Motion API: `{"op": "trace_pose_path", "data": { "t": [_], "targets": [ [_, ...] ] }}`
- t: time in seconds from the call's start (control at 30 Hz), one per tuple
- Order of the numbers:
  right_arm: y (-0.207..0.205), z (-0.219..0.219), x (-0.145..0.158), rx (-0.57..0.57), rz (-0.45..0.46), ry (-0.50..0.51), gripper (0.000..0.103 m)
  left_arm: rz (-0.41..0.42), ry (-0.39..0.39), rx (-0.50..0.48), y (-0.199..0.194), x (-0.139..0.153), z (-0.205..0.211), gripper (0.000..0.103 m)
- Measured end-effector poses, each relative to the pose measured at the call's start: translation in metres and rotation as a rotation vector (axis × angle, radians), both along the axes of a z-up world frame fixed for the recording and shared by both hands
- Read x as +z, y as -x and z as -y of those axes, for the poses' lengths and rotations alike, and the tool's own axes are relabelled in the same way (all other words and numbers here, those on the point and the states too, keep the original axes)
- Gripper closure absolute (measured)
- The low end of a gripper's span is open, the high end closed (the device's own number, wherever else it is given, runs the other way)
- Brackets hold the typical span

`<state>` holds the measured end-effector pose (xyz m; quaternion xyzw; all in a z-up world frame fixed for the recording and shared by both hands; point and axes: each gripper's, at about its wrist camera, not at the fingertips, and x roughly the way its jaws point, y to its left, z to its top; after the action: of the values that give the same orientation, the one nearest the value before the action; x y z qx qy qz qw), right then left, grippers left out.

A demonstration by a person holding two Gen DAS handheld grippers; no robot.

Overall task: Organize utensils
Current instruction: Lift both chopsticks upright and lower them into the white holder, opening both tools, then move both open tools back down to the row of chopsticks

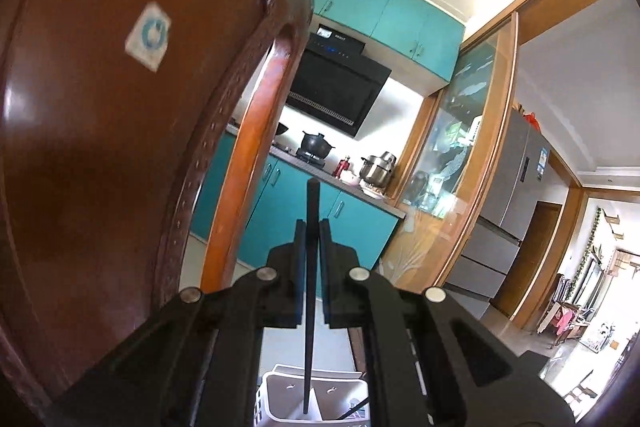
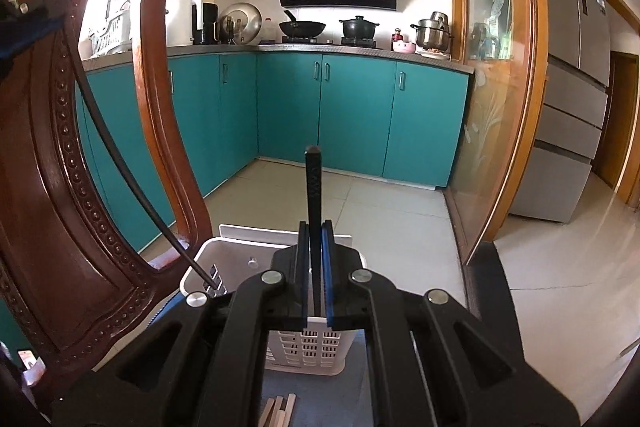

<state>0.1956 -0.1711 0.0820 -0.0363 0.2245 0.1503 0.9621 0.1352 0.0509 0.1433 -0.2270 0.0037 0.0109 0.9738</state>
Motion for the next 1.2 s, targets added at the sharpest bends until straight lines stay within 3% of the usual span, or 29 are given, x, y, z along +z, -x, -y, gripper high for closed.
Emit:
{"op": "trace_pose_path", "data": {
  "t": [0.13,0.4,0.5,0.63,0.73,0.83,0.97,1.03,1.2],
  "targets": [
    [-0.005,0.009,0.0,0.009,-0.021,-0.052,0.096,-0.033,-0.022,0.022,-0.018,-0.012,0.003,0.096],
    [-0.007,0.02,-0.002,0.024,-0.039,-0.103,0.096,-0.185,-0.064,-0.016,-0.058,-0.045,0.017,0.096],
    [-0.003,0.029,0.002,0.038,-0.044,-0.137,0.085,-0.204,-0.09,-0.033,-0.06,-0.049,0.025,0.096],
    [0.015,0.048,0.023,0.051,-0.005,-0.192,0.064,-0.2,-0.123,-0.037,-0.049,-0.048,0.032,0.084],
    [0.033,0.062,0.036,0.079,-0.004,-0.196,0.064,-0.18,-0.131,-0.041,-0.03,-0.053,0.033,0.08],
    [0.043,0.066,0.035,0.155,-0.063,-0.174,0.064,-0.204,-0.188,-0.041,-0.01,-0.071,0.04,0.08],
    [0.055,0.046,0.004,0.245,-0.142,-0.075,0.064,-0.351,-0.257,-0.049,0.0,-0.125,0.052,0.077],
    [0.054,0.034,-0.028,0.279,-0.202,-0.034,0.064,-0.492,-0.271,-0.08,-0.012,-0.155,0.059,0.077],
    [0.018,0.007,-0.148,0.174,-0.555,0.045,0.064,-0.739,-0.434,-0.026,-0.035,-0.202,0.071,0.077]
  ]
}}
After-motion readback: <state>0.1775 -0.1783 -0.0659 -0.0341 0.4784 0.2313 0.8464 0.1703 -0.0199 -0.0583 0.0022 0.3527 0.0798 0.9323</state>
